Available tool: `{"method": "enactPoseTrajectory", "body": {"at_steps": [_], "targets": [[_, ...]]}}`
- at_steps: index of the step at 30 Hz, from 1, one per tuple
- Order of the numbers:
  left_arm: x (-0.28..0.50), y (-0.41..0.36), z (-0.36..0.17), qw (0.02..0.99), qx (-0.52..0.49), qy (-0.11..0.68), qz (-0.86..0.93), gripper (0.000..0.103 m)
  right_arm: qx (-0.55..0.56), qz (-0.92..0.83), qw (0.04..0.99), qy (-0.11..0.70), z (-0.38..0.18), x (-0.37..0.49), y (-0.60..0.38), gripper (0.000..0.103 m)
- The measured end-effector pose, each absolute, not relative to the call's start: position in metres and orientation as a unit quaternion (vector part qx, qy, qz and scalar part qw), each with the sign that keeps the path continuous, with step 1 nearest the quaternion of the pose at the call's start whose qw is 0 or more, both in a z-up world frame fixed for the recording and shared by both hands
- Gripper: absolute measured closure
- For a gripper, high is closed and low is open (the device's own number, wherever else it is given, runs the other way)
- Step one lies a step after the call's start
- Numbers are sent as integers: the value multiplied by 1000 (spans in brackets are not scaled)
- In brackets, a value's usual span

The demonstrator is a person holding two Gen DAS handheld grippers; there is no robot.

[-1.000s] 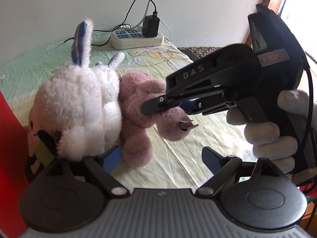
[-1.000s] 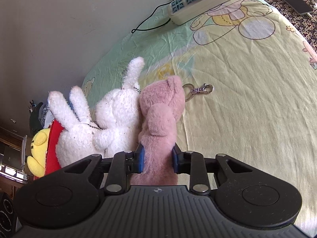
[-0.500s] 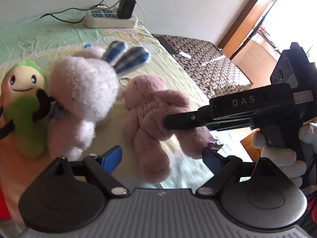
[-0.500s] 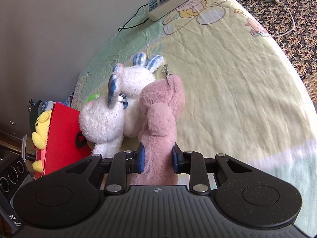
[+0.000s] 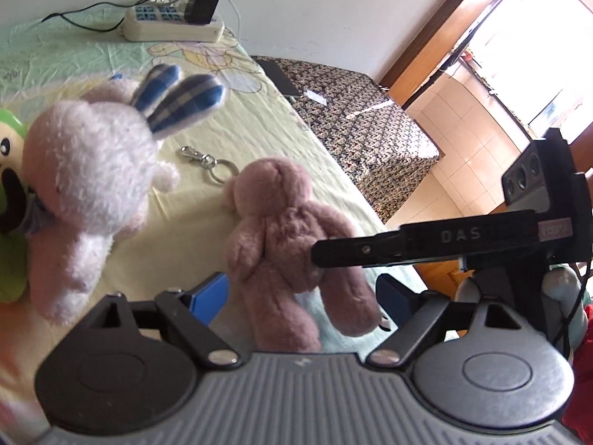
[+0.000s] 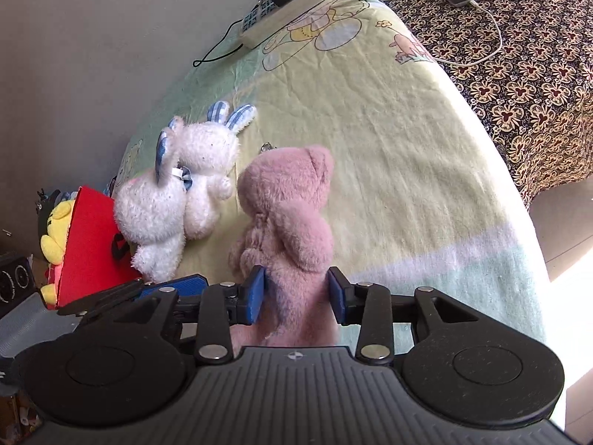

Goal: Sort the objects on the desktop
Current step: 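Lift the pink bear off the bed with the right gripper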

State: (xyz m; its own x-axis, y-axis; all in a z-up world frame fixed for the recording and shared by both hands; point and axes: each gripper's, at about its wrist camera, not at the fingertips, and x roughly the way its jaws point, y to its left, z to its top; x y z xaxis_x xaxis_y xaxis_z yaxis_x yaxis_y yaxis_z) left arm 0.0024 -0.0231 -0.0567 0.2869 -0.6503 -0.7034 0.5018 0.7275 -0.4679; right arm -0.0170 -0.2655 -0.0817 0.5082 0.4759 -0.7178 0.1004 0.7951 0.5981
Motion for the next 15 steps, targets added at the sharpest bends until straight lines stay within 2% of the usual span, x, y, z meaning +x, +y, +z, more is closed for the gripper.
{"method": "enactPoseTrajectory", "body": {"at_steps": [4, 8, 10, 15], "targets": [[15, -25, -69, 792, -93, 489, -355, 16, 317, 113, 820, 462, -84, -10, -276, 55], [22, -31, -78, 788, -87, 503, -343, 27, 338, 131, 809, 464, -93, 3, -277, 55], [22, -33, -77, 790, -86, 501, -344, 29, 345, 134, 801, 470, -97, 6, -275, 55], [17, -33, -74, 791, -83, 499, -344, 29, 354, 137, 798, 469, -97, 3, -271, 61]]}}
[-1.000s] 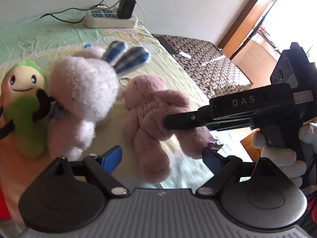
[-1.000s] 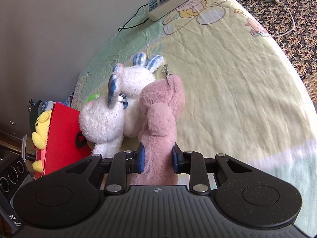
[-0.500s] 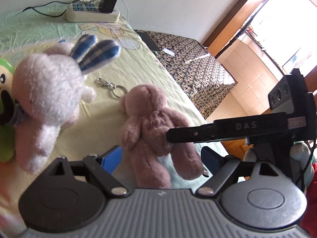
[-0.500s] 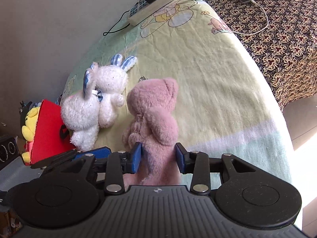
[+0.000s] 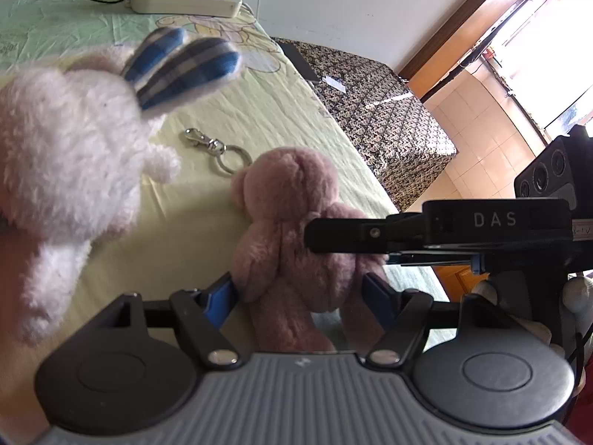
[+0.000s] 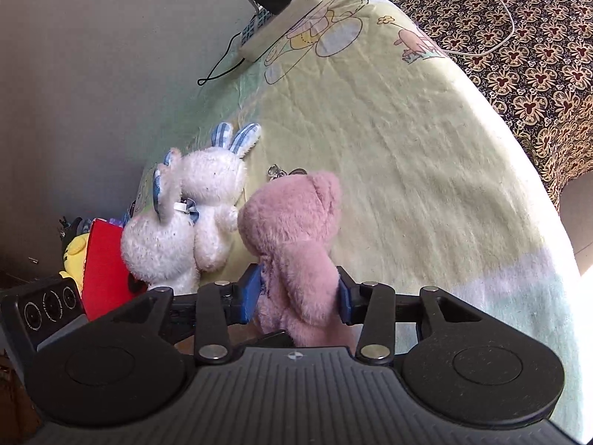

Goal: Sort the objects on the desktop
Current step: 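Lift the pink bear off the bed with the right gripper, then carry the pink bear with the right gripper over the red box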

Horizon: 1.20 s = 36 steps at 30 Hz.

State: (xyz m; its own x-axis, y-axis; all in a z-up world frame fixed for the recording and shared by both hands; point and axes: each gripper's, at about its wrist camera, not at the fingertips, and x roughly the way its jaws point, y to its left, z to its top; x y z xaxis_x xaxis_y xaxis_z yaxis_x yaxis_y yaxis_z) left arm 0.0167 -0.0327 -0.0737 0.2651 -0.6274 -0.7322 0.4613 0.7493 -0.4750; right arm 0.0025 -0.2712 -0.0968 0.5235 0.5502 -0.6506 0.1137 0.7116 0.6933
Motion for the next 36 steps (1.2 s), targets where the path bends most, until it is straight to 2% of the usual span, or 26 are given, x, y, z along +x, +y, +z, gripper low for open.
{"method": "enactPoseTrajectory", "body": {"at_steps": [14, 27, 36], "targets": [[-41, 1, -42, 805, -70, 478, -345, 28, 333, 161, 803, 467, -67, -44, -248, 63], [-120, 80, 17, 874, -66, 410, -253, 28, 301, 290, 783, 461, -27, -61, -172, 64], [-133, 151, 57, 907, -86, 349, -220, 28, 264, 359, 786, 427, 19, -55, -101, 64]]}}
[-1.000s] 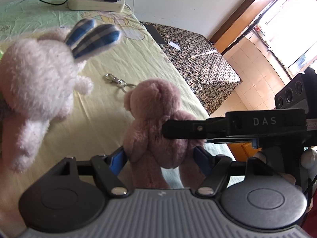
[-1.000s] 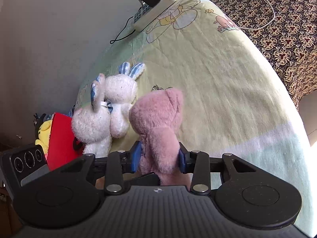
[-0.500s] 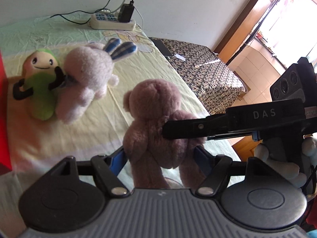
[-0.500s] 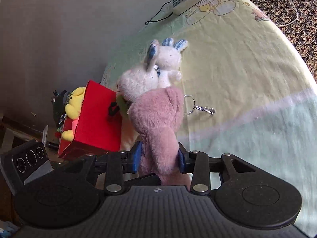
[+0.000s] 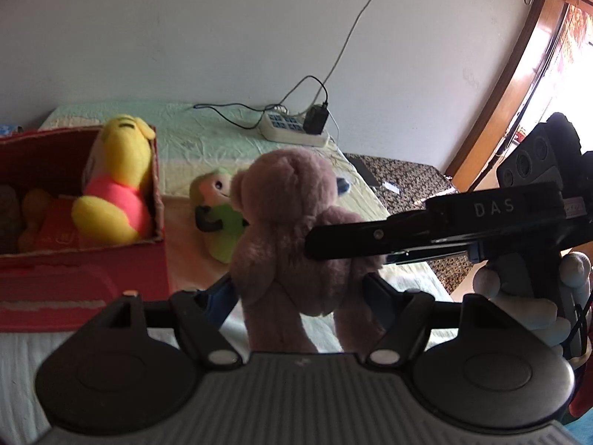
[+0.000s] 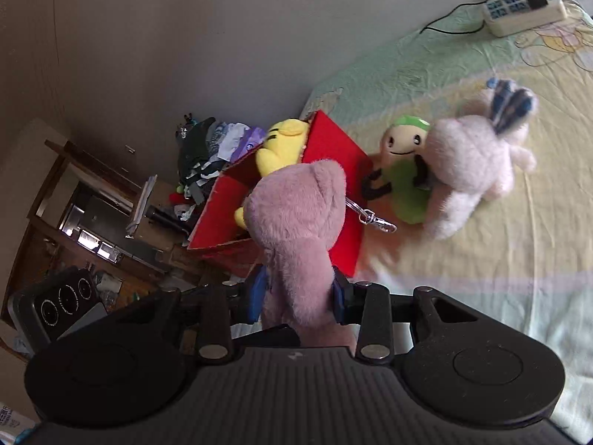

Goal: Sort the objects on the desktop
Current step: 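Carry the pink bear with the right gripper over the red box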

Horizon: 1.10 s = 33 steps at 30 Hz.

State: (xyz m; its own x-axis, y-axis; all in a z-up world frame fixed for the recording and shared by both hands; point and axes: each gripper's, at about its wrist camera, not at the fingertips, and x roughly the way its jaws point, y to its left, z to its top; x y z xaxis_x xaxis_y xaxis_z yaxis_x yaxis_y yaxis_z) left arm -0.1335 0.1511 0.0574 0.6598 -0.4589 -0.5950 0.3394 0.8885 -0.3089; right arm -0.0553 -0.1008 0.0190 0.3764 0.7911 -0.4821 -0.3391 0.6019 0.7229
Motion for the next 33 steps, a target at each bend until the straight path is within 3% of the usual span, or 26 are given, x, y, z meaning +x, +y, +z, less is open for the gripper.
{"method": "enactPoseTrajectory", "body": {"at_steps": [18, 25, 33], "targets": [[-83, 324, 118, 935, -66, 240, -254, 26, 252, 368, 837, 317, 85, -20, 55, 65], [-47, 362, 102, 925, -54, 258, -274, 26, 263, 328, 852, 313, 79, 1, 100, 65], [-15, 381, 48, 898, -83, 326, -285, 26, 245, 262, 856, 372, 46, 18, 130, 65]]}}
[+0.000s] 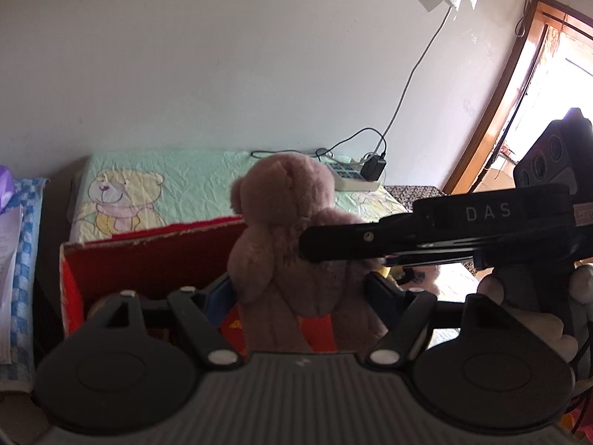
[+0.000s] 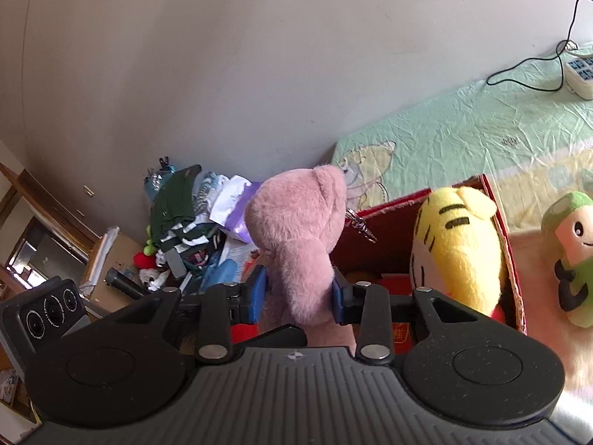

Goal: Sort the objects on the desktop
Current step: 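Carry the pink bear with the right gripper over the red box, then lower the pink bear into the red box beside the tiger and release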

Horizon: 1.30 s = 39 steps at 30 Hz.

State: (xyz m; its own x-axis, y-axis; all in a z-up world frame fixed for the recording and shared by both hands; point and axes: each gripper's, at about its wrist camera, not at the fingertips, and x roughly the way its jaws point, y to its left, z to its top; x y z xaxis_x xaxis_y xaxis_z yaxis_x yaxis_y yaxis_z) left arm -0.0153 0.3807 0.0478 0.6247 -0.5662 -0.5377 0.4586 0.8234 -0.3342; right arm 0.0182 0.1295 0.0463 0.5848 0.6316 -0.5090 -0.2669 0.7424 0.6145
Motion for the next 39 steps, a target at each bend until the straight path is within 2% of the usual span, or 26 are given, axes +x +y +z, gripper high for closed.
{"method": "enactPoseTrajectory", "body": {"at_steps": [13, 15, 16, 18, 28, 33, 39], "targets": [[16, 372, -6, 848, -117, 429, -288, 26, 165, 177, 857, 454, 13, 39, 149, 67], [17, 369, -9, 845, -116, 435, -288, 28, 148, 160, 858, 465, 8, 42, 152, 73], [18, 367, -9, 845, -115, 437, -287, 27, 138, 156, 859, 468, 5, 44, 154, 73], [18, 363, -10, 846, -107, 439, -285, 25, 132, 156, 859, 469, 3, 46, 157, 73], [25, 349, -13, 844, -92, 449, -278, 24, 121, 143, 869, 459, -7, 55, 161, 76], [25, 346, -11, 847, -82, 450, -270, 14, 146, 141, 873, 443, -6, 51, 155, 77], [25, 342, -11, 851, -62, 451, -261, 13, 198, 139, 877, 414, -3, 40, 140, 78]]}}
